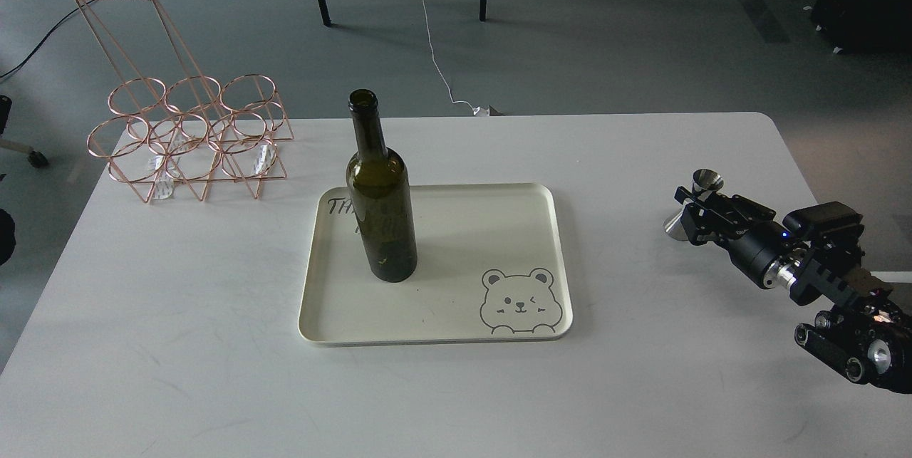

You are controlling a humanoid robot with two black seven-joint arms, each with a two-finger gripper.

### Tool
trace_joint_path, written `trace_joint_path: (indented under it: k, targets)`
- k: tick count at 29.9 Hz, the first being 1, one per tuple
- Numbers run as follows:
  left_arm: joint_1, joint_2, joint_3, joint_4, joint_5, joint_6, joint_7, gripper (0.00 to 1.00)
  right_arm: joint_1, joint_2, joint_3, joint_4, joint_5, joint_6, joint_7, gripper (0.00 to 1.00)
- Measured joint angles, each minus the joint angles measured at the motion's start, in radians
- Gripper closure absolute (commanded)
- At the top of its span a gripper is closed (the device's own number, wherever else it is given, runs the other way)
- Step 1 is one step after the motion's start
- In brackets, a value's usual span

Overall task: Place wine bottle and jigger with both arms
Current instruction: 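Carry the jigger off the tray and lower it onto the table, then open the right gripper and withdraw it from the jigger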

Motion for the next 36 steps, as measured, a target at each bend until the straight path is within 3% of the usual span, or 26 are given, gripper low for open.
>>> trace_joint_path:
  k: [8, 22, 36]
  targets:
    - [-0.004, 0.0, 0.001, 0.0, 0.0, 0.0, 0.0, 0.01, -0.036, -0.012, -0.005, 0.007, -0.001, 0.0, 0.0, 0.44]
    - [-0.006, 0.003, 0.001, -0.001, 0.002, 0.0, 0.0, 0.01, -0.053, -0.134, 0.006, 0.155, 0.007, 0.0, 0.0, 0.37]
    - [-0.006, 0.008, 0.001, -0.001, 0.001, 0.0, 0.0, 0.01, -0.048, -0.357, 0.025, 0.371, 0.031, 0.0, 0.0, 0.32]
